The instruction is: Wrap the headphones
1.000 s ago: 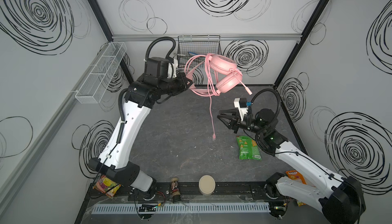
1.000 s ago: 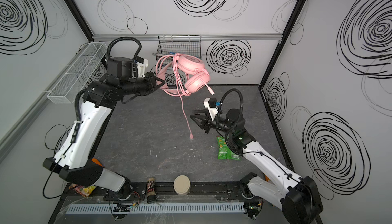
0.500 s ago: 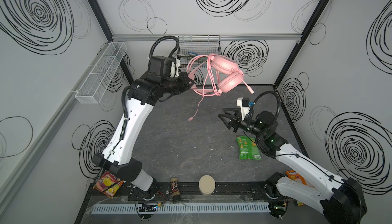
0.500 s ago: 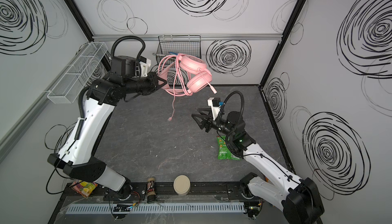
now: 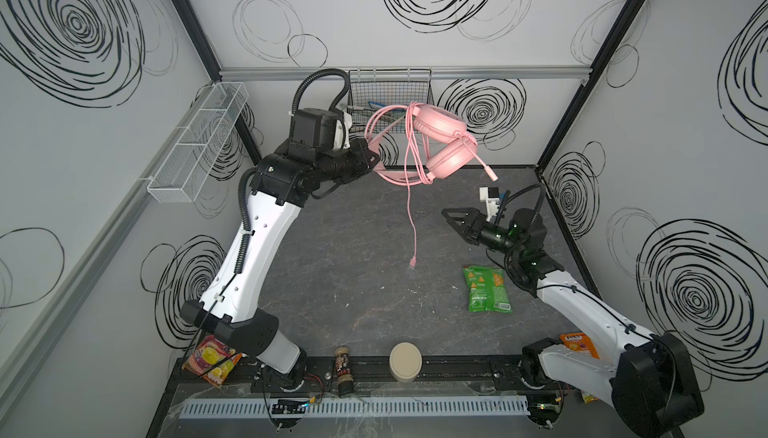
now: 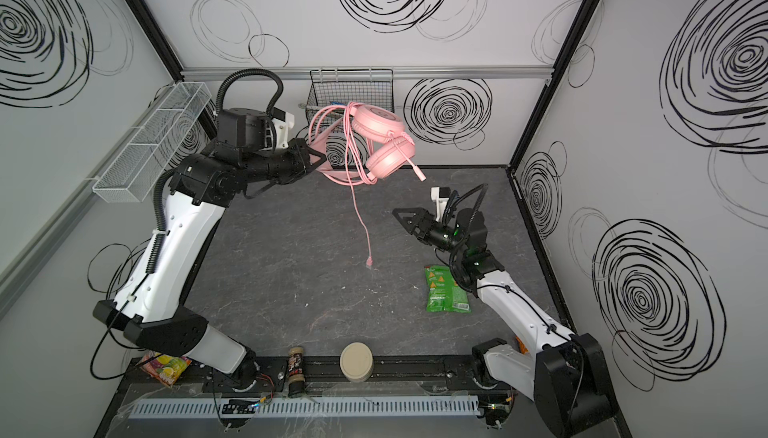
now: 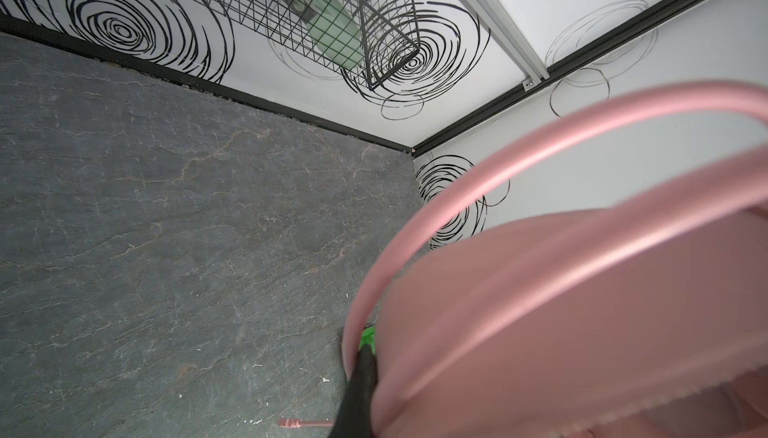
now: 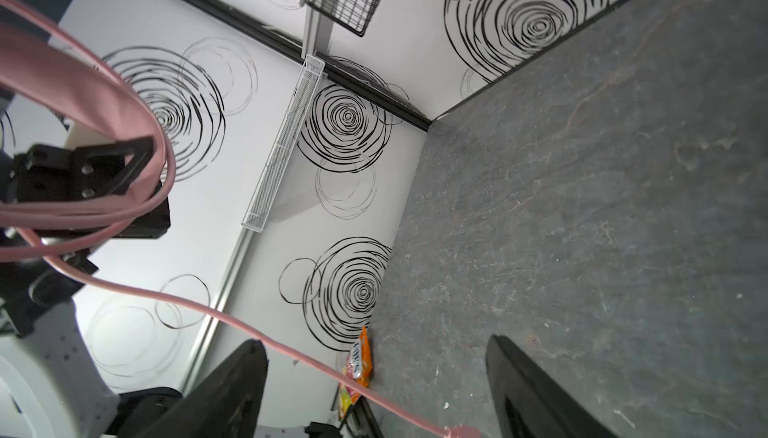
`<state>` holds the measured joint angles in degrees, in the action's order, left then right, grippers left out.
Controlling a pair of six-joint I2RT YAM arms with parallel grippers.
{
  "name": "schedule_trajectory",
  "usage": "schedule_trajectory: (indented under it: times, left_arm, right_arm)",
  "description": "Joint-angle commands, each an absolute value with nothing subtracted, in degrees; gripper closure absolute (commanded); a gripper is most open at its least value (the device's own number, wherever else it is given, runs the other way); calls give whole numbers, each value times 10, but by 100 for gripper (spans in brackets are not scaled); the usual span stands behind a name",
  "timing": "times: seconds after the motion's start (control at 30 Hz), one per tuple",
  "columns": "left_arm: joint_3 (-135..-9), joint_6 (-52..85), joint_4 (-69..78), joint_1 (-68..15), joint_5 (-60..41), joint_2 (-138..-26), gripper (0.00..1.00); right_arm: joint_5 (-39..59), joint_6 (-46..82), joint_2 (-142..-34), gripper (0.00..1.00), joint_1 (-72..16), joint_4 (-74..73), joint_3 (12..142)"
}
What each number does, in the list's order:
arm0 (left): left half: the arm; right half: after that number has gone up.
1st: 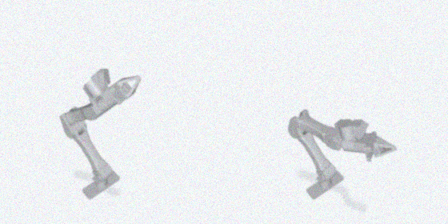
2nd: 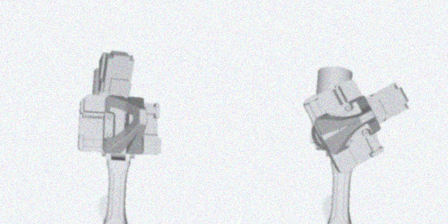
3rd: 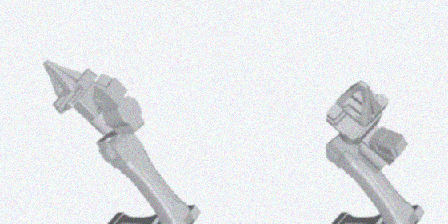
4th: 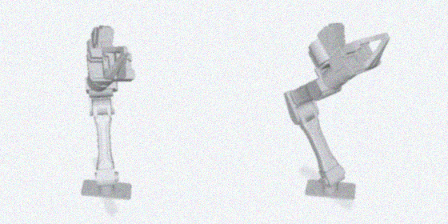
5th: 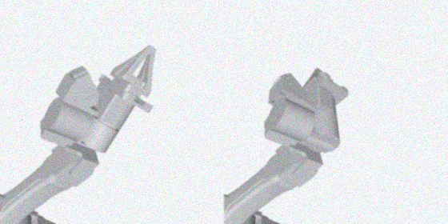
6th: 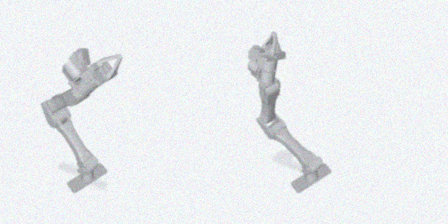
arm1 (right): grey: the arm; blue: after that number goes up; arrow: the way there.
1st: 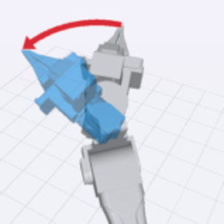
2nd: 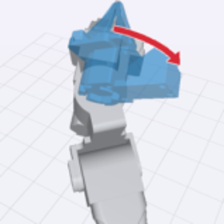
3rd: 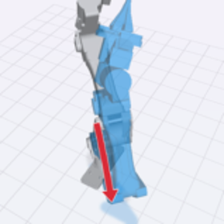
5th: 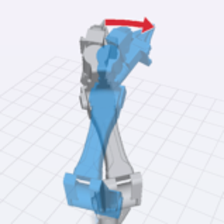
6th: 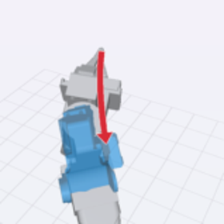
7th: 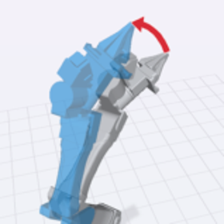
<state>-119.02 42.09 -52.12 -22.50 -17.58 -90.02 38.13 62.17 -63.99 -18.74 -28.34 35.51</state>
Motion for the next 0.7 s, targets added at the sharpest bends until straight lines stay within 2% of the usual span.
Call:
schedule_trajectory:
  times: [0.0,0.13,0.23,0.33,0.67]
  left_arm:
    - [-1221,440,-428,-226,-181,-897,100]
    - [-1222,445,-409,-224,-177,-903,100]
    - [-1225,446,-397,-226,-174,-909,100]
    - [-1226,445,-388,-228,-173,-911,100]
    - [-1221,442,-381,-245,-173,-917,100]
  right_arm:
    - [422,776,-637,13,-162,-329,326]
    - [422,872,-627,13,-163,-329,295]
    - [350,974,-593,13,-184,-367,230]
    - [289,999,-575,9,-200,-344,220]
    - [222,1119,-667,8,-270,-466,215]
